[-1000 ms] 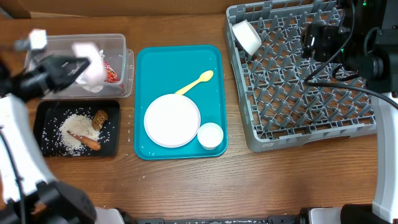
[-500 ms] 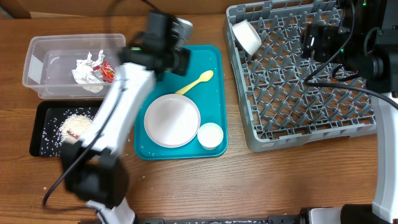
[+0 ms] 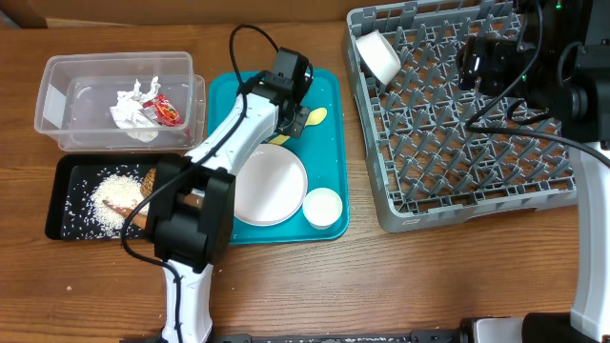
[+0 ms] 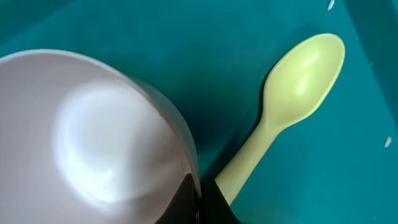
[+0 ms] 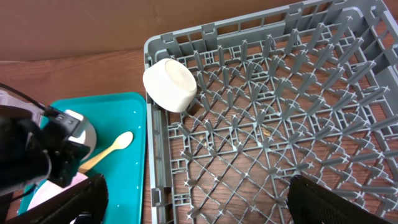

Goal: Sort waste into correct bins and load items into the dishwasher
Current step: 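Bring the empty pink bowl back and set it on the teal tray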

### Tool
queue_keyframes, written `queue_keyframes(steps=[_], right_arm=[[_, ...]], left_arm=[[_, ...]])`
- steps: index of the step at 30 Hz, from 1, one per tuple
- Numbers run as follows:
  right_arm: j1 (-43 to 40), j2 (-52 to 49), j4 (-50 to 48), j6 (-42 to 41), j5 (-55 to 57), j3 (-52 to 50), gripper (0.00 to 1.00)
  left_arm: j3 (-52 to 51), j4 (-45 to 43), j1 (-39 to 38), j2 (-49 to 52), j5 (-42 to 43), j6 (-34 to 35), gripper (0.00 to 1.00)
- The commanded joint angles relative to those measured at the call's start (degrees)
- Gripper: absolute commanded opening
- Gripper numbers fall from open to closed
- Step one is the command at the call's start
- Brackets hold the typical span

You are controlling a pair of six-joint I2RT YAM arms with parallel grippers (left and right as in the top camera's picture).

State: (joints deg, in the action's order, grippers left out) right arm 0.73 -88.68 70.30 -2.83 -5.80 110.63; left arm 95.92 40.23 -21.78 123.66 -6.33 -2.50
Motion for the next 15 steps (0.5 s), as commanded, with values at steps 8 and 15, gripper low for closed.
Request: queue_keyframes(steps=[8,15], right_arm=[[-0.1,-0.1,-2.2,-0.2,-6.3,0.3,1.0],[2.9,-2.3,-12.5,-4.9,-15.9,0.3,0.96]], left_arm=[[3.3,2.6,1.6,-0.4,1.3,5.7,0.47],[23.4,21.1,9.3,-2.7,6.8,17.7,0.63]])
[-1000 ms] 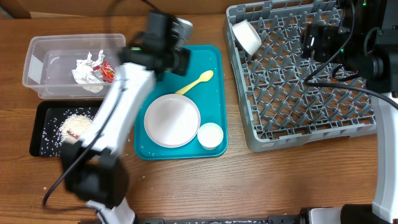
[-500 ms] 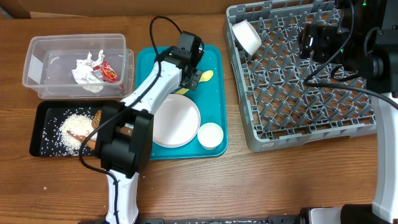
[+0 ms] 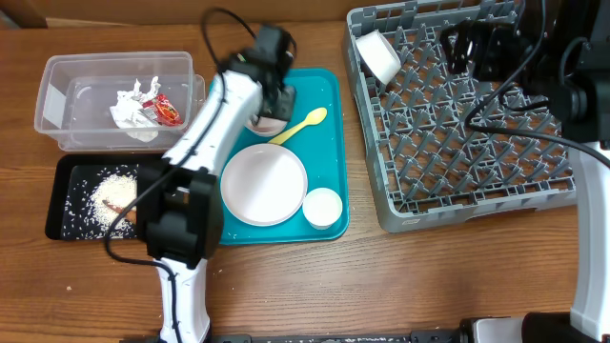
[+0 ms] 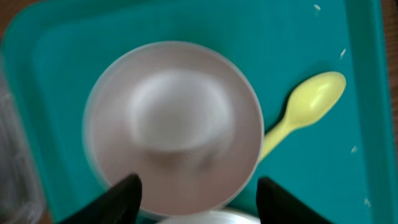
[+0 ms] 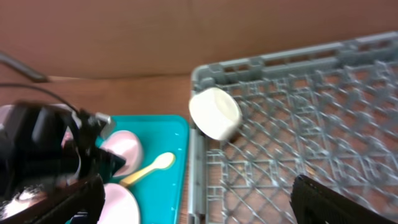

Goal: Sort waste into correct bins and load items into the dishwasher
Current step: 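Bring the empty pink bowl back and set it on the teal tray, then grasp the pink bowl rim with the right gripper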

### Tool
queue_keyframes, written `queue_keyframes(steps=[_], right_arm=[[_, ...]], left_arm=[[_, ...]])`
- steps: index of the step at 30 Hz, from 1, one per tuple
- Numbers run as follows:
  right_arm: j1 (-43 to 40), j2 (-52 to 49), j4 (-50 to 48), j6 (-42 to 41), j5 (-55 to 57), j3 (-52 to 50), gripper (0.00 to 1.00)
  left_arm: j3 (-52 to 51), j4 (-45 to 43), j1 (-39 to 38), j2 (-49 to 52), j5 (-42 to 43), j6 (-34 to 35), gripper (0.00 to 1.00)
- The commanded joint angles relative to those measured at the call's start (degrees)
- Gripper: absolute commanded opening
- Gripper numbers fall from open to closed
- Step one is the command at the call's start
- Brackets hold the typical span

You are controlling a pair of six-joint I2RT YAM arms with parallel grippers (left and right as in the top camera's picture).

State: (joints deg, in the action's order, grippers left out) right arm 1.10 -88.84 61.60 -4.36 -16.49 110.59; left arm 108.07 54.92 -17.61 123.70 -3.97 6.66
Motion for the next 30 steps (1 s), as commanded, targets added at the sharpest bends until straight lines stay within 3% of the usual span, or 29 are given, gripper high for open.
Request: queue_keyframes(steps=[1,7,13,27,30], right_arm=[[4.0,-3.0,-5.2,-3.5,-5.1,0.4,0.95],[16.9,-14.9,-15.7,-12.5,2.6,0.4,0.93],[25.4,-27.9,-23.2,-19.8,11.7,0.4,0.89],[28.2,-46.7,-27.7,-22.5,8.3,0.4,0.6],[28.2,-47.6,-27.3,-22.5,8.0,0.4,0.46]], left_arm=[[14.2,9.1,6.6,-3.0,6.2,9.6,0.63],[30.8,22.5,17.6,-4.7,17.3,9.6,0.62],[32.9,27.2,22.2,-6.8,17.2,6.1,0.62],[32.8,30.2,22.6,-6.8,14.3,5.0,0.62],[32.8,30.2,22.6,-6.8,13.8,5.0,0.63]])
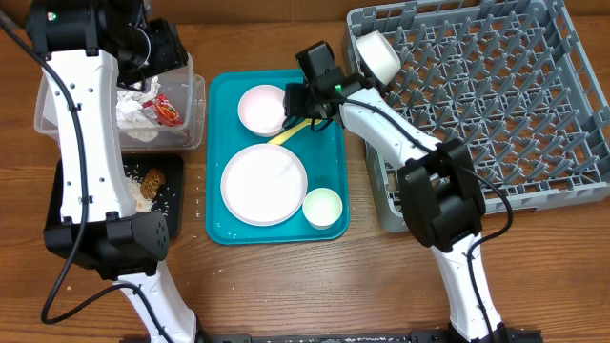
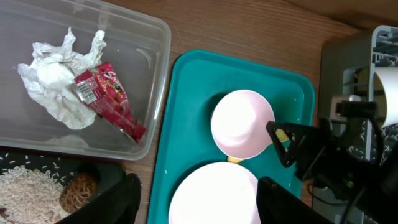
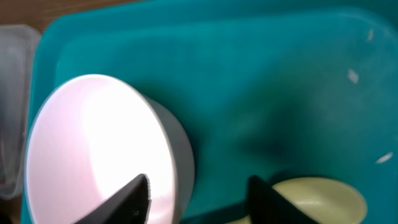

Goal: Sort waste into correct bins and load items into the dishwasher
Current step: 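Grasp the pink bowl rim with the right gripper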

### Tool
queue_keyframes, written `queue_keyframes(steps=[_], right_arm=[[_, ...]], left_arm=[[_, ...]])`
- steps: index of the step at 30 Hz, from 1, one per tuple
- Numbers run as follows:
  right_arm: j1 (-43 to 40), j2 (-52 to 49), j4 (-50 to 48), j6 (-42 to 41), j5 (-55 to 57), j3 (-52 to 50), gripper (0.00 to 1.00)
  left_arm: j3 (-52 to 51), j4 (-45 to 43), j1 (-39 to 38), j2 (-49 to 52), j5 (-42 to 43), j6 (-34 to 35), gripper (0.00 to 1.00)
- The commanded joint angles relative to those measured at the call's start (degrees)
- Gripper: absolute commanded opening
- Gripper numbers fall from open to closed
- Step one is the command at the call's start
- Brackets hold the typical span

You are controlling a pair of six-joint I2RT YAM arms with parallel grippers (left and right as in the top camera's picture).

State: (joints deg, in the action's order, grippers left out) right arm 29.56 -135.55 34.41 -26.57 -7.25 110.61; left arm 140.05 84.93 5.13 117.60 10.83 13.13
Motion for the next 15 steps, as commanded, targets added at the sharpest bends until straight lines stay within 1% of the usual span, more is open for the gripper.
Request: queue_keyframes(steps=[1,2,6,8,10,15], right_arm=[[-0.3,-0.9,0.0,-0.2,-1.2,0.3,0.43],[-0.3,-0.9,0.0,-0.2,-1.2,0.3,0.41],[-0.3,-0.9,0.4,-0.2,-1.2,0.4,0.26],[-0.3,-0.9,1.0,-0.2,-1.2,0.4,0.14],[-0.3,-0.9,1.2,-0.2,-1.2,0.4,0.04],[-0.8,-0.2,3.3,0.0,-1.2,2.3,0.04]], left_arm=[[0.8,0.2,-0.1,-0.7,-1.0,-1.5,0.63],[0.8,0.2,-0.1,-0.7,-1.0,-1.5,0.63],[0.8,0.2,-0.1,-0.7,-0.9,-1.5,0.63],[0.8,0.2,-0.1,-0.7,-0.9,-1.5,0.64],[0.8,0.1,-0.1,-0.7,-1.1,-1.5,0.64],[0.8,-0.1,-0.1,-0.7,-2.4,-1.3,0.67]])
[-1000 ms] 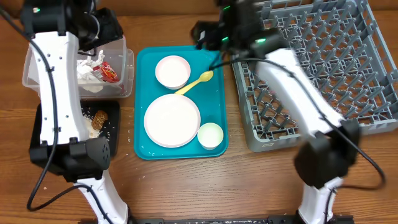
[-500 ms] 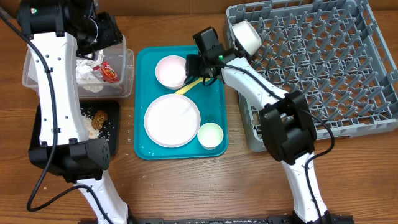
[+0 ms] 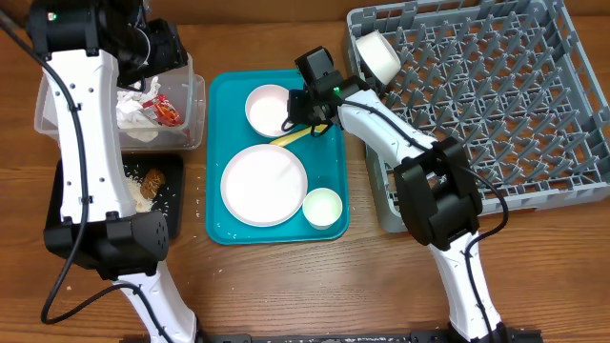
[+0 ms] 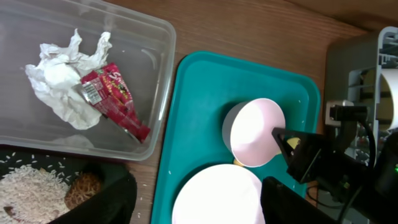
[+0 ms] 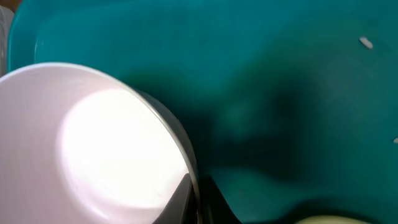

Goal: Sort waste into correct bins and load items into the dishwasher
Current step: 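Grasp the pink bowl rim with the right gripper, then carry the pink bowl right and lower it into the gray rack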

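A pink bowl (image 3: pixel 270 110) sits tilted at the back of the teal tray (image 3: pixel 329 160). My right gripper (image 3: pixel 303 103) is shut on its right rim. In the right wrist view the fingers (image 5: pixel 186 198) pinch the bowl (image 5: pixel 93 143) wall. A yellow spoon (image 3: pixel 291 135) lies just beside it, partly under the gripper. The white plate (image 3: pixel 265 184) and a small cup (image 3: pixel 322 207) rest on the tray's front half. My left gripper (image 3: pixel 162 48) hangs open high over the clear bin (image 3: pixel 195 114); its wrist view shows the bowl (image 4: pixel 258 134) below.
The grey dish rack (image 3: pixel 477 105) stands right of the tray with a white cup (image 3: pixel 376 57) in its back left corner. The clear bin holds a tissue (image 4: pixel 62 81) and a red wrapper (image 4: pixel 112 102). A black tray (image 3: pixel 176 221) with rice and food scraps lies in front of it.
My right gripper stood open astride the bowl's rim; now it is shut on that rim and the bowl has tipped a little. The left arm has barely moved.
My left gripper was first shut on the bowl's rim by the spoon, with the right gripper open over the rack. Then the left stood open above the bowl. Later the left was over the clear bin and the right open at the bowl, which it now grips.
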### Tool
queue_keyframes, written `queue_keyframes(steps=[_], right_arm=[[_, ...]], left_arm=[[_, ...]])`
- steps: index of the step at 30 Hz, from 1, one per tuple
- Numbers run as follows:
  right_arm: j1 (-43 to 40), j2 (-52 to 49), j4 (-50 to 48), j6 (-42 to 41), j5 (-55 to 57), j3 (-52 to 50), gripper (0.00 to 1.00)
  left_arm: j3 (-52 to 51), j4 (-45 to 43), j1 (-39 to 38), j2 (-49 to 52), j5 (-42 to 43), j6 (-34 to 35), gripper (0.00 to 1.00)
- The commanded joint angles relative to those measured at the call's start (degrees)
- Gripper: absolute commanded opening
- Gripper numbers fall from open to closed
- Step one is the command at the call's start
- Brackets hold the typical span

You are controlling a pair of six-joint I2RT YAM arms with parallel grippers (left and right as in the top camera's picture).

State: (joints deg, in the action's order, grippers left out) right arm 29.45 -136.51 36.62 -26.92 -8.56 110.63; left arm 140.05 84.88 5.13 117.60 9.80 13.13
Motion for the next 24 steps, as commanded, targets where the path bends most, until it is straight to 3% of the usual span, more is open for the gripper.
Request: queue_keyframes(steps=[1,7,12,18,24], right_arm=[[-1.1,1.3,2.2,0.3,0.1,3.3,0.04],[-3.5,5.9,11.0,4.0,0.6,12.7,0.04],[-6.3,12.5,21.3,4.9,6.3,20.7,0.04],[-11.2,23.1,30.6,4.9,17.4,22.5,0.04],[-15.7,32.9,41.4,4.0,38.3,22.5,0.04]], left_arm=[[0.8,0.0,-0.1,-0.7,-1.4,-1.3,0.67],[0.8,-0.1,-0.1,-0.7,-1.4,-1.3,0.68],[0.8,-0.6,-0.3,-0.7,-1.4,-1.3,0.78],[0.8,-0.7,-0.3,-0.7,-1.4,-1.3,0.79],[0.8,-0.7,-0.3,-0.7,-1.0,-1.3,0.82]])
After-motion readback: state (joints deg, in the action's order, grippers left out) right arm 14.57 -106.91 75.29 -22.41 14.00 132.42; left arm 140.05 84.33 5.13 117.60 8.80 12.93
